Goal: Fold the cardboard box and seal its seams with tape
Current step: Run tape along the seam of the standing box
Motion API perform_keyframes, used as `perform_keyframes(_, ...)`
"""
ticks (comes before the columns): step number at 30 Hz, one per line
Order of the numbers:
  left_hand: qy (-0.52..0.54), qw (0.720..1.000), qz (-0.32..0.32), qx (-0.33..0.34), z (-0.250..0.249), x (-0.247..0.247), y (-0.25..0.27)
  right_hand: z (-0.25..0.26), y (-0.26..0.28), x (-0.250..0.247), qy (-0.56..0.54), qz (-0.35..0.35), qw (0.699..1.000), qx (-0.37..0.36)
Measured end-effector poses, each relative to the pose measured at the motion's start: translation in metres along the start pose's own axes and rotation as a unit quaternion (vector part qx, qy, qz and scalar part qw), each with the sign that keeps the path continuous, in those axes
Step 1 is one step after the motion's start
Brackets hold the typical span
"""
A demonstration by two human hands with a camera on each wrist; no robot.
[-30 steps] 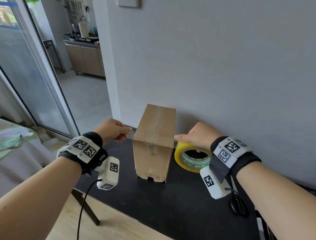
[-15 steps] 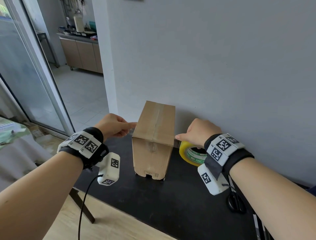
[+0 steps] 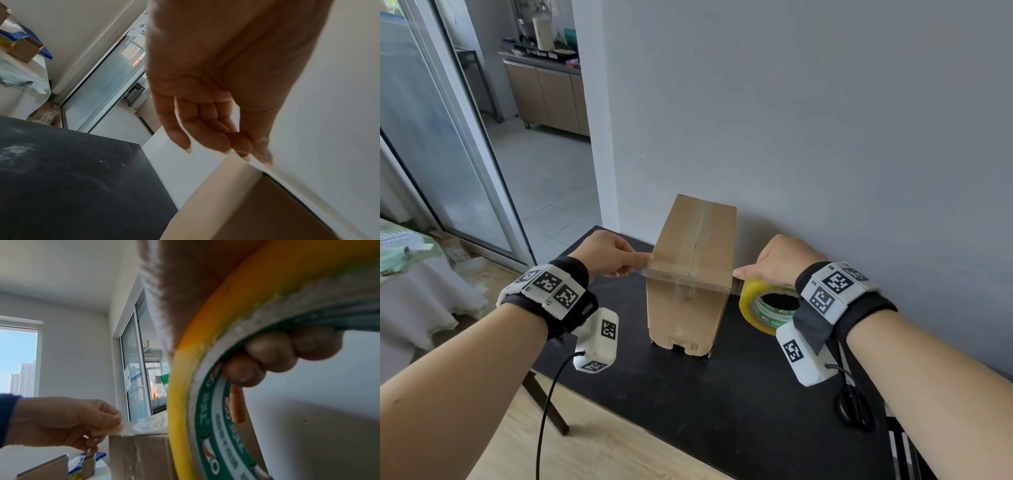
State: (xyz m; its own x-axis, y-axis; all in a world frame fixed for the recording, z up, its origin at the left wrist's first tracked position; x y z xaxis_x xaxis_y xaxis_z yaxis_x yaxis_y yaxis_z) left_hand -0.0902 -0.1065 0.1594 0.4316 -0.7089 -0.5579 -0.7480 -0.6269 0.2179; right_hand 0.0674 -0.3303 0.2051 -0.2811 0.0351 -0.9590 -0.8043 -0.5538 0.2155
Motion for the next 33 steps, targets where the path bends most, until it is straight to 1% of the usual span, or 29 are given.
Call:
perform_keyframes(10,-0.013,1.000,0.013,0.008,-0.002,-0.002,-0.006,-0.001,-0.005,0.004,-0.015,0.016,1.000,-0.017)
perform_keyframes(19,-0.026,1.000,0.006,0.017,-0.004,-0.003,-0.006,0.000,-0.010,0.007,-0.015,0.021,1.000,-0.016)
perform_keyframes(25,-0.024,1.000,0.013,0.012,-0.001,-0.002,-0.007,0.001,-0.014,0.009,0.017,0.032,0.999,0.005)
perform_keyframes(30,-0.020,1.000,0.018,0.008,0.002,-0.001,-0.010,0.001,-0.011,0.010,0.025,0.024,0.999,0.023)
perform_keyframes(33,-0.020,1.000,0.022,0.009,0.003,0.000,-0.011,0.002,-0.010,0.011,0.025,0.031,0.999,0.025)
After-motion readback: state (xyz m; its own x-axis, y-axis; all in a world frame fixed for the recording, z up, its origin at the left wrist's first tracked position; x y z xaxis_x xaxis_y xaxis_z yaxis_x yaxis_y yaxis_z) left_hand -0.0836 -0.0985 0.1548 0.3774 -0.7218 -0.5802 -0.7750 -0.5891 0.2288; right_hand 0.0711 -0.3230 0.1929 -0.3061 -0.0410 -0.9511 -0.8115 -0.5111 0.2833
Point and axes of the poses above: each hand's wrist, its own y-axis away from the middle knuckle, its own x-axis out of the palm, z = x × y, the point moved 1 cm from there along -y, towards the middle knuckle, and after that the axes turned 3 degrees about -y, right-handed, at the moved point
